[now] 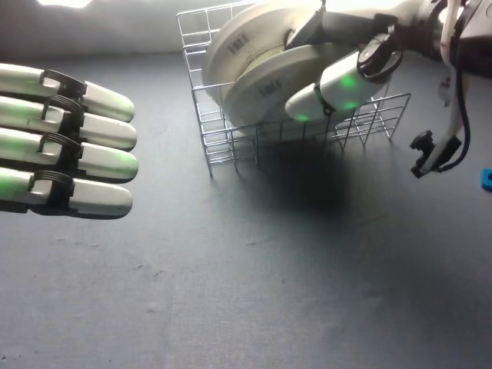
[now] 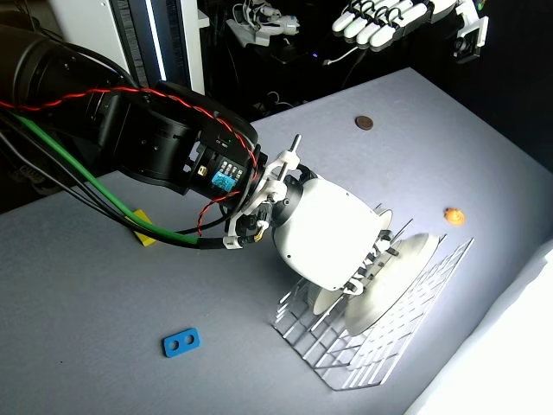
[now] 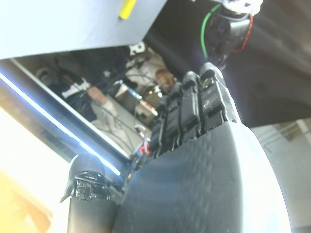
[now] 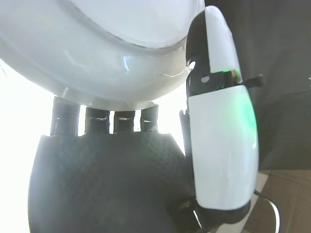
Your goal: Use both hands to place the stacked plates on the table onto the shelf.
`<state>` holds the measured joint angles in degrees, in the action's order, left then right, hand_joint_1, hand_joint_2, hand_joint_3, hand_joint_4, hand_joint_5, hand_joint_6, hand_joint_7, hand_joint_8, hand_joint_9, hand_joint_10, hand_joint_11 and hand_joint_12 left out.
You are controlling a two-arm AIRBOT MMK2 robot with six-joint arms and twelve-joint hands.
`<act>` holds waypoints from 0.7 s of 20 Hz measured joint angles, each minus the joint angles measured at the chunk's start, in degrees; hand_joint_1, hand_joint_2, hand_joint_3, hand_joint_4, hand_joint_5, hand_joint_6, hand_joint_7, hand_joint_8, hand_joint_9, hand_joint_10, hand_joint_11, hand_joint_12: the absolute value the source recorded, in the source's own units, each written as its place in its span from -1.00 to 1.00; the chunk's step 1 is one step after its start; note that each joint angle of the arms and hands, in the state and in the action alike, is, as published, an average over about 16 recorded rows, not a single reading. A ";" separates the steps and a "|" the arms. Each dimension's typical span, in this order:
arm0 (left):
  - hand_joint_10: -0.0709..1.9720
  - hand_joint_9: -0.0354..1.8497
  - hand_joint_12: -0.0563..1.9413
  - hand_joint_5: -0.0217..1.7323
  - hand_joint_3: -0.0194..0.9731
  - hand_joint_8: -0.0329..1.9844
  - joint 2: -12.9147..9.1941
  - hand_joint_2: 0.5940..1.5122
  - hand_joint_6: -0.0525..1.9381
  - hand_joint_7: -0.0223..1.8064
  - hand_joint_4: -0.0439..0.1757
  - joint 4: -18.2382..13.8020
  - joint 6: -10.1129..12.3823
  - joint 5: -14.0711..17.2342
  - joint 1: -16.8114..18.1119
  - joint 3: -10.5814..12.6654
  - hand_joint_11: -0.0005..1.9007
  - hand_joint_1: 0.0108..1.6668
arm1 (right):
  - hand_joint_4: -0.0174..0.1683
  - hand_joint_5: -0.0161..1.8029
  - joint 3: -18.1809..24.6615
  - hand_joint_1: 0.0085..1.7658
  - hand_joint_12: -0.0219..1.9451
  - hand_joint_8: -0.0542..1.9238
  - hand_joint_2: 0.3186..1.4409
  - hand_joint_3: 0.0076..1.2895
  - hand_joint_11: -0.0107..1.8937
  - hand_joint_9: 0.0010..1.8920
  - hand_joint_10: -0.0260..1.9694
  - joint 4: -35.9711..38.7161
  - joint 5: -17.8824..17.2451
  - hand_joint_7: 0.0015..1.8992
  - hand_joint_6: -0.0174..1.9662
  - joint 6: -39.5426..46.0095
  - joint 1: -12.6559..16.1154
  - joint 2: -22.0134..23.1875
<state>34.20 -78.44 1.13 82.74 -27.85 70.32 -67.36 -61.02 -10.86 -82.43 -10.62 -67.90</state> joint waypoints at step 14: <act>-0.91 -0.86 -0.77 -0.87 -0.93 -0.96 1.40 0.35 -0.93 -0.85 -0.62 -2.84 0.65 1.50 0.62 1.53 -0.98 -0.99 | -0.89 -0.18 1.70 0.14 0.28 -0.92 0.21 -1.00 -0.64 -0.12 -0.91 0.54 0.20 -0.10 -0.93 -0.66 3.75 1.79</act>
<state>35.60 -81.28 1.78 84.24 -27.22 71.85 -65.65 -60.47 -10.66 -83.09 -6.87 -66.10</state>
